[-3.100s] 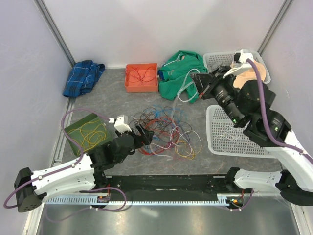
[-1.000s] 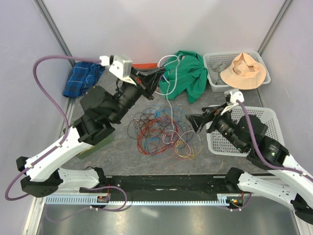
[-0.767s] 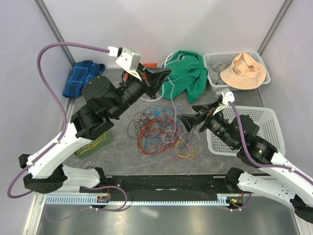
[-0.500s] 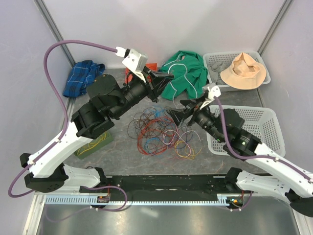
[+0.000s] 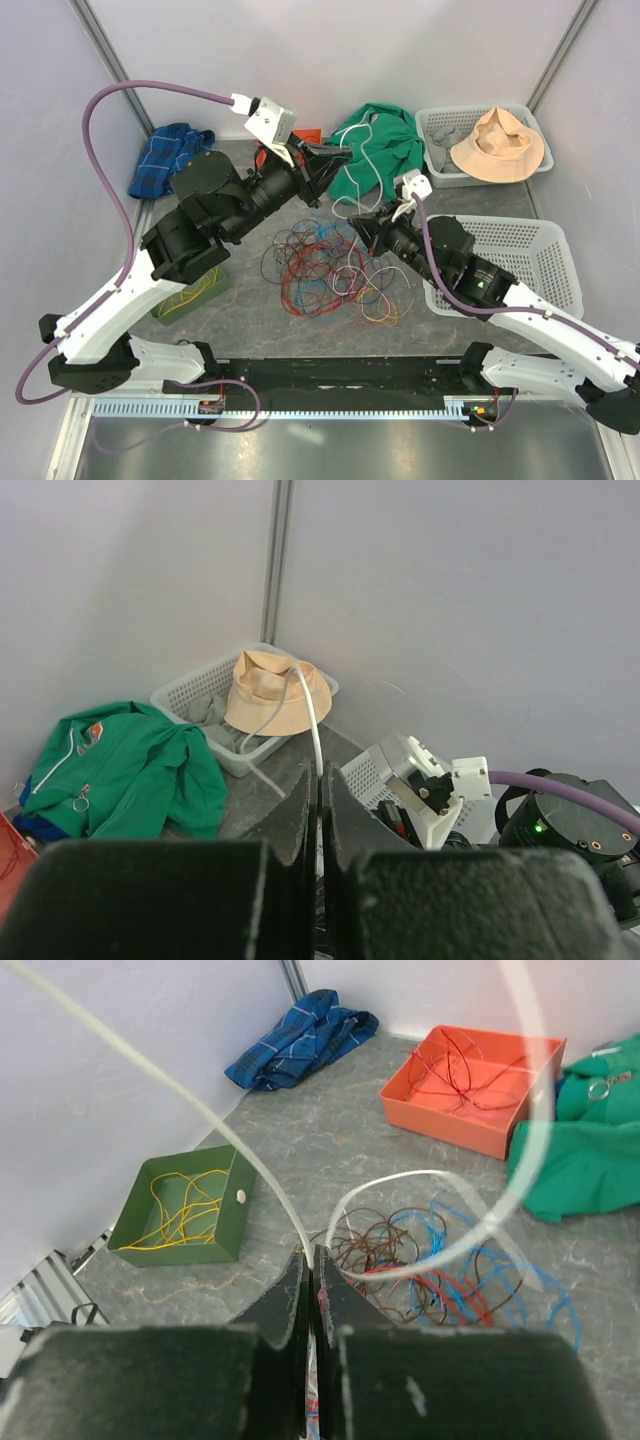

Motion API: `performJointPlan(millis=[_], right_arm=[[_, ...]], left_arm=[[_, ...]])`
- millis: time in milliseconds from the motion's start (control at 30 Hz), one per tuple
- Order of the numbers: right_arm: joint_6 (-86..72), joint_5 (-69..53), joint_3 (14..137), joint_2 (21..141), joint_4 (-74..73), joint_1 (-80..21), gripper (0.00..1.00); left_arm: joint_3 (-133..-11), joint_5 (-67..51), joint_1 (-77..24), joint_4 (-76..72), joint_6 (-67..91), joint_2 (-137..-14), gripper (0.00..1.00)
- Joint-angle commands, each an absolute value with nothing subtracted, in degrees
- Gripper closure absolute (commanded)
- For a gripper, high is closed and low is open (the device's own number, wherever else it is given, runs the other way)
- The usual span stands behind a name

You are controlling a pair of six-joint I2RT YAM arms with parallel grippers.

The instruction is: Untangle the cables

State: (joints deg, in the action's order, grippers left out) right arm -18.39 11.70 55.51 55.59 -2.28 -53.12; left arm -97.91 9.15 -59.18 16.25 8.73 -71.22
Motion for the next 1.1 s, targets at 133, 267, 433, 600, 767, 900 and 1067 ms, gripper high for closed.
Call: performJointPlan(millis=[133,267,433,600,767,900,1067], right_arm=[[-16.4,18.2,67.9,52.1,-10.1,-53.3,1.0],[-12.6,26.3,83.5,56.1,-18.3,-53.3,1.0],[-9.9,35.2,101.1,61.4,-26.9,-53.2,1.0],[-9.2,40.6,113.0,66.8,-32.2,-53.3,1.0],[-8.6,45.0,116.4,67.7,-33.9,-53.2,1.0],[-6.6,50.4,118.6,67.1,-33.8,-53.3,1.0],[-1.8,58.6,120.4,65.4,-30.3,-53.3,1.0]], left_arm=[[-95.0,16.4,-59.2,12.5,6.8,-68.4,0.98],[-84.6,22.5,-59.1,8.4,4.8,-66.3,0.98],[-74.3,26.6,-59.2,4.6,6.7,-63.6,0.88],[-69.3,25.0,-59.1,2.7,10.1,-62.8,0.21],[-67.0,26.1,-59.1,2.6,12.0,-61.7,0.0],[-64.3,26.3,-59.2,2.4,14.2,-60.6,0.0],[-57.6,27.6,-59.2,2.0,18.2,-58.6,0.0]])
